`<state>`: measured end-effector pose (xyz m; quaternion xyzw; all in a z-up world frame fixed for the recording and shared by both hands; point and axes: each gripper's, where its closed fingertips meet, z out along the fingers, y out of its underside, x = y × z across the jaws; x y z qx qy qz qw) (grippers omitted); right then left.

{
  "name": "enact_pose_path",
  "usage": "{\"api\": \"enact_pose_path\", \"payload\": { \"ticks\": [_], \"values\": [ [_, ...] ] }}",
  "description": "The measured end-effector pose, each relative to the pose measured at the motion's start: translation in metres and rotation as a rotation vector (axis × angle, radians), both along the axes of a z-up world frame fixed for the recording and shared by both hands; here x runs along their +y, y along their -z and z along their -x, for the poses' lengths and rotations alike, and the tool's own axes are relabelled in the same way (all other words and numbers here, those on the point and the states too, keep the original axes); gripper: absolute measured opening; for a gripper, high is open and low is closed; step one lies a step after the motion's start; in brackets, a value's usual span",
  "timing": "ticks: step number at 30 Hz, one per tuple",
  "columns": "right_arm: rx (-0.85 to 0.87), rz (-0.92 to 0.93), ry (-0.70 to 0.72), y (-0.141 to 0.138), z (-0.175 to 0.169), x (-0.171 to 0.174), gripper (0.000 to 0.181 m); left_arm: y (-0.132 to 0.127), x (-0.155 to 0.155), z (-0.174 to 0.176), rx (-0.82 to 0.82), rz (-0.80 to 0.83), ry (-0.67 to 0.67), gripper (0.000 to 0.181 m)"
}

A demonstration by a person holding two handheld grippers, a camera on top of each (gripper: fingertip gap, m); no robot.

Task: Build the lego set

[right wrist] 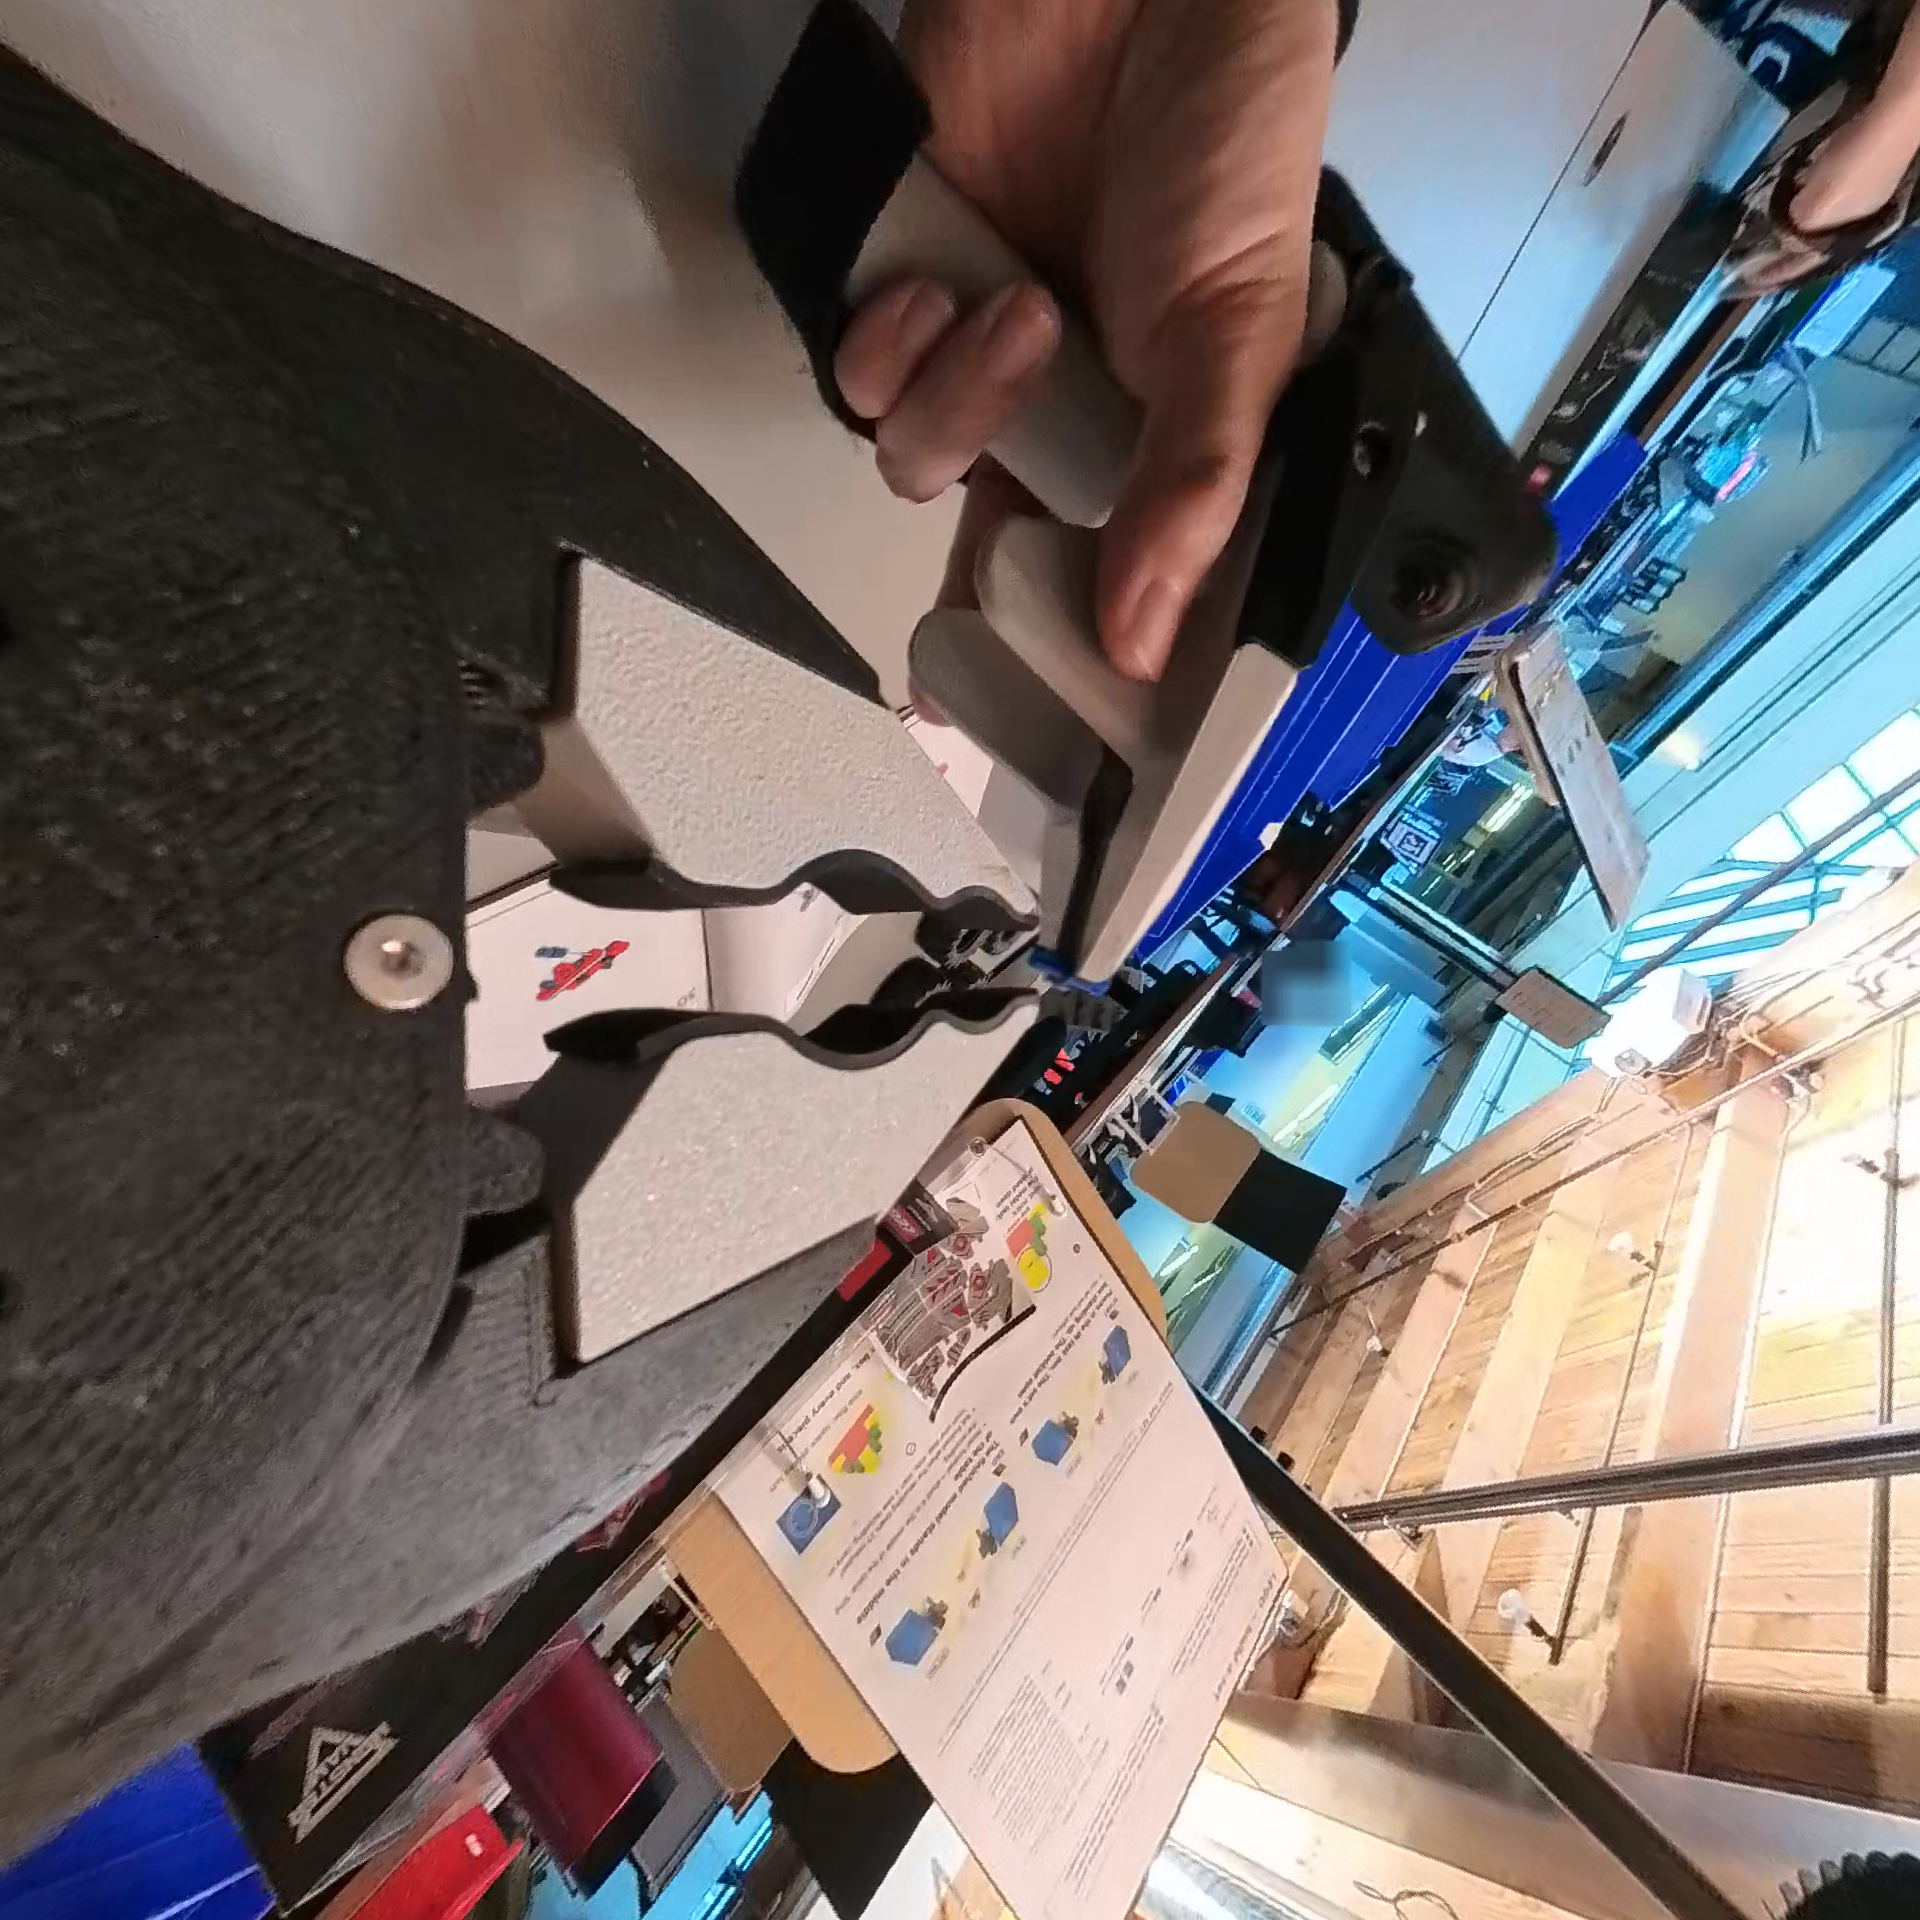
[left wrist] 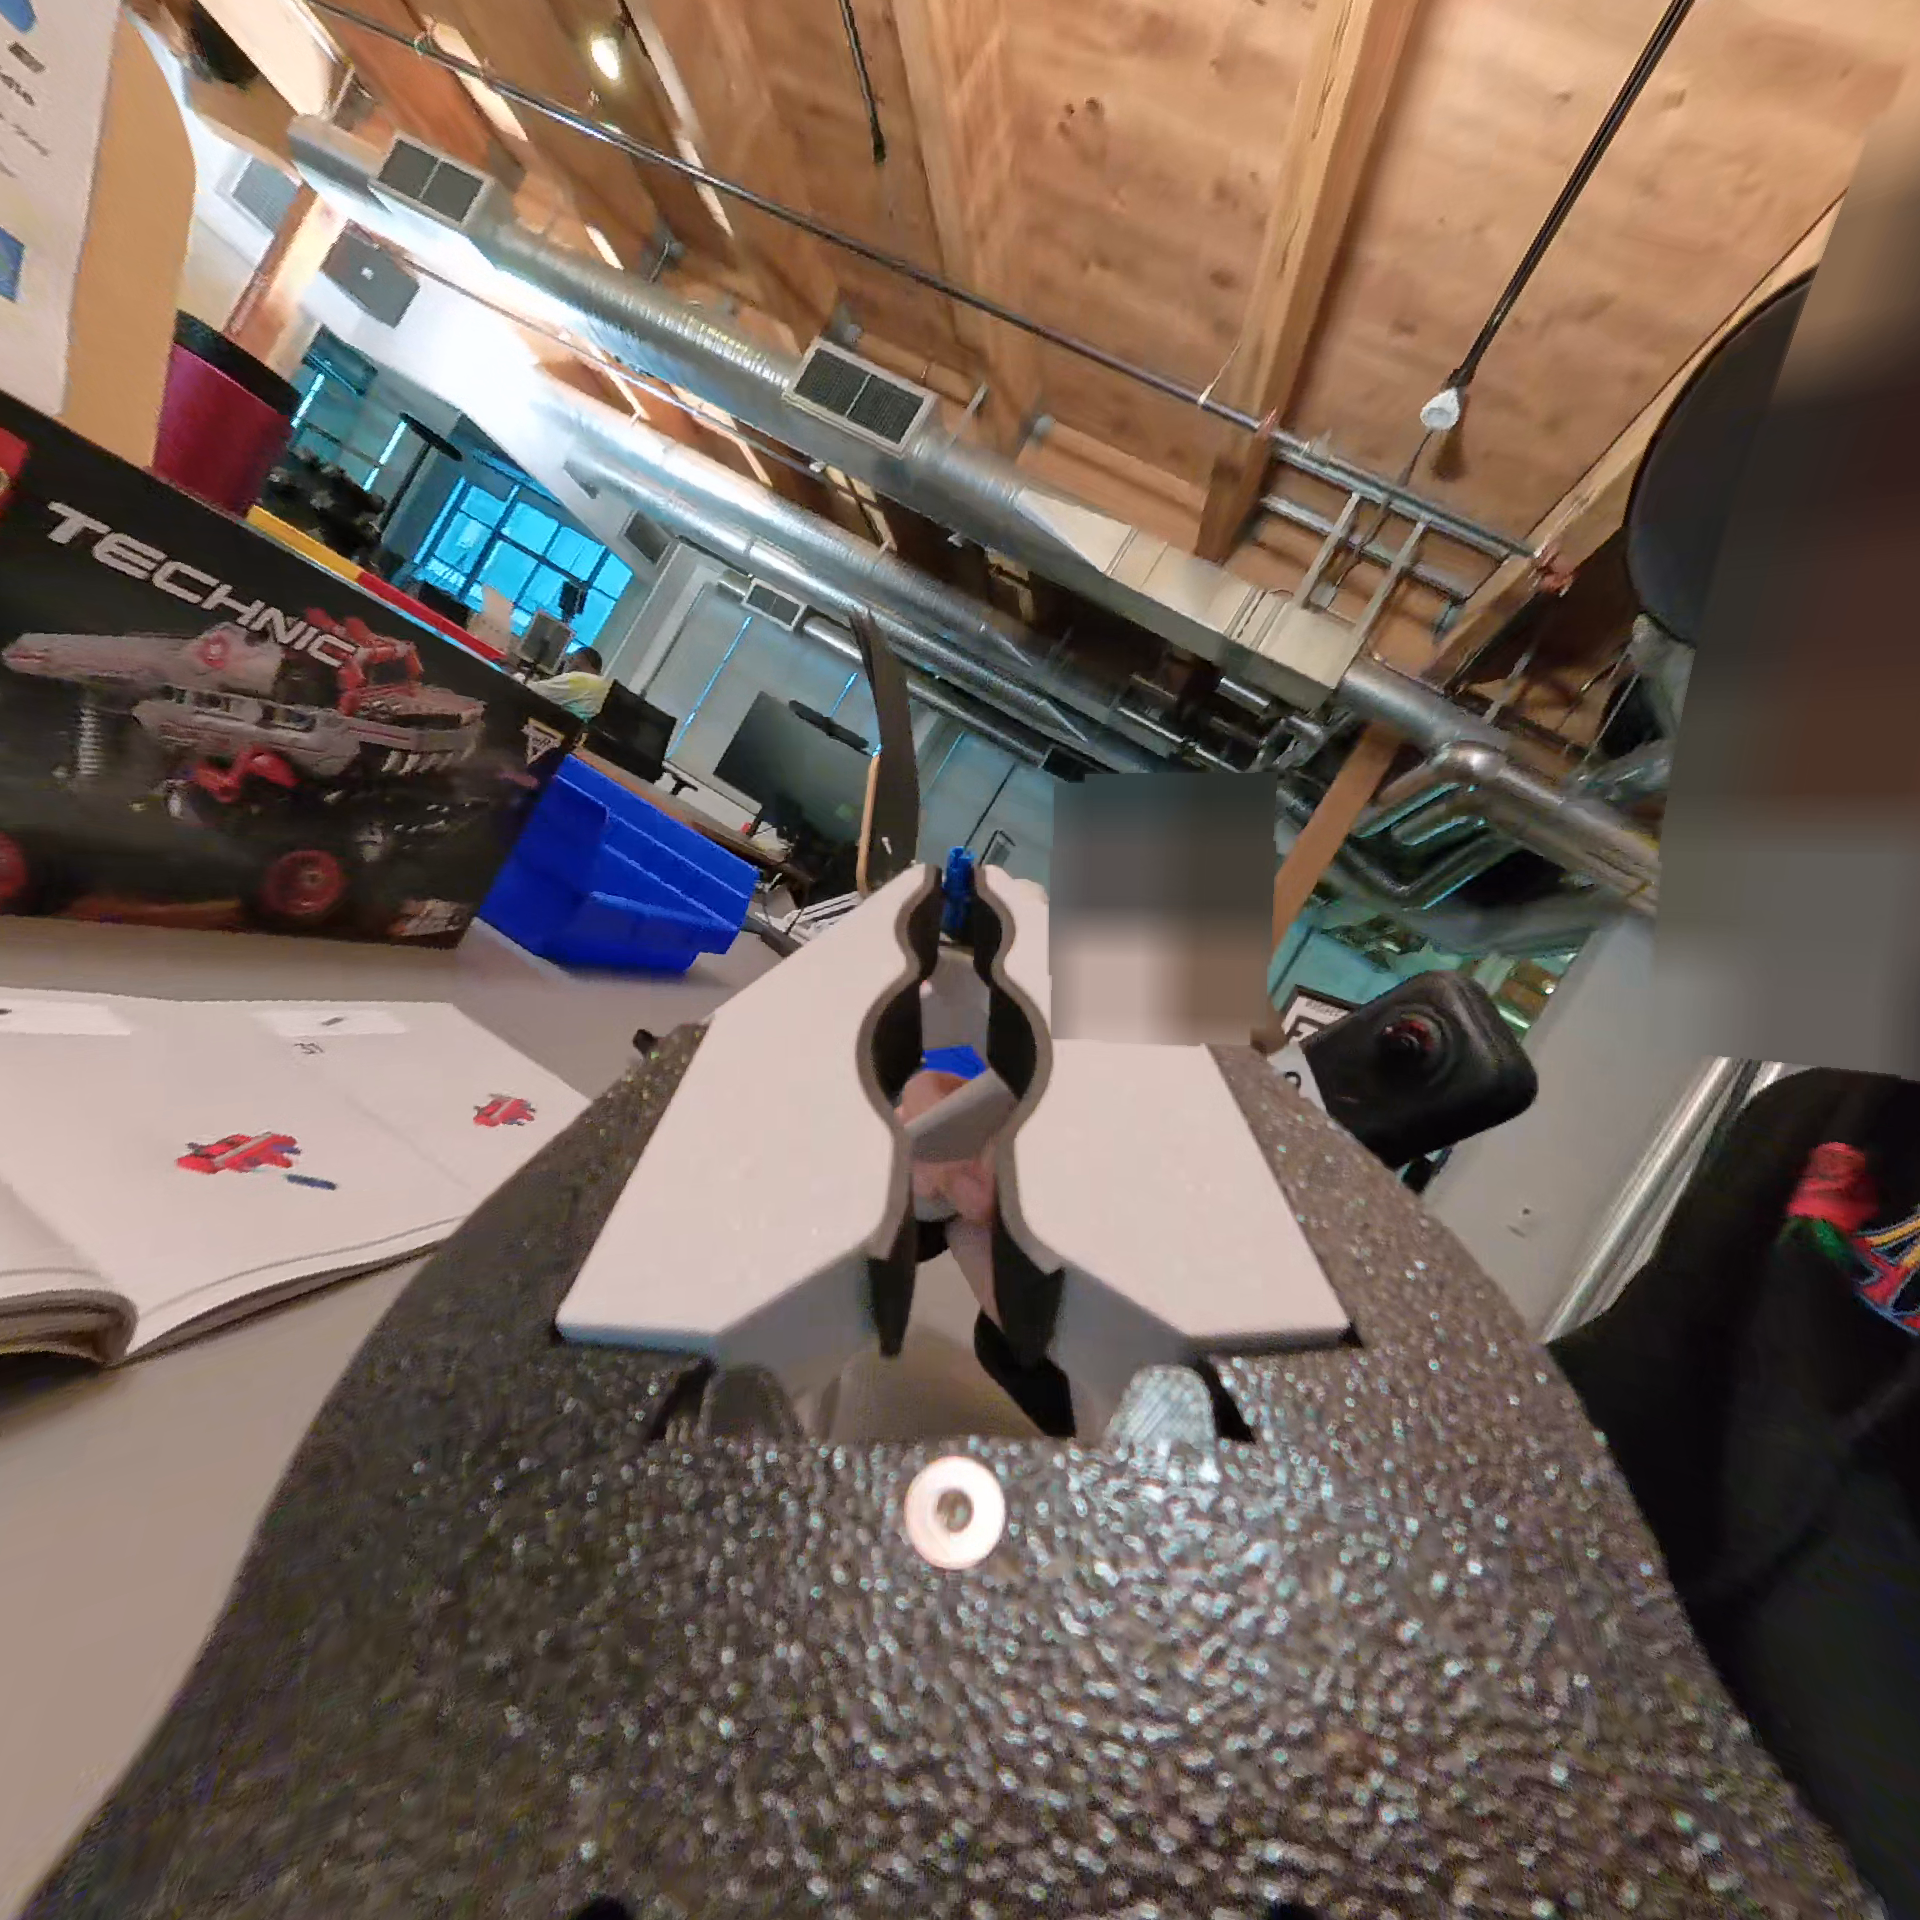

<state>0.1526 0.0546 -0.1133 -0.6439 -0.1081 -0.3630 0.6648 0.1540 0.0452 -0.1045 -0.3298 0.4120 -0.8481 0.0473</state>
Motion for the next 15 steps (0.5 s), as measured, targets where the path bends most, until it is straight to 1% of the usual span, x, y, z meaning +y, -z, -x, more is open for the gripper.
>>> {"api": "enact_pose_path", "payload": {
  "ticks": [1, 4, 6, 9, 15],
  "values": [
    [0.002, -0.006, -0.011, -0.001, 0.002, 0.0, 0.005, 0.001, -0.001, 0.0, 0.001, -0.001, 0.005, 0.002],
    [0.008, -0.007, -0.003, 0.0, 0.0, 0.0, 0.002, 0.001, -0.001, -0.001, 0.001, 0.003, -0.001, 0.001],
    [0.0, 0.019, -0.001, 0.003, -0.001, -0.001, 0.002, 0.004, -0.001, -0.002, -0.005, -0.04, -0.008, 0.002],
    [-0.012, 0.065, -0.012, 0.01, -0.003, -0.004, 0.001, 0.012, -0.003, -0.003, -0.04, -0.215, -0.053, 0.002],
    [-0.095, 0.172, 0.01, 0.024, -0.006, -0.003, 0.002, 0.027, -0.004, -0.006, -0.088, -0.561, -0.151, 0.003]
  ]
}}
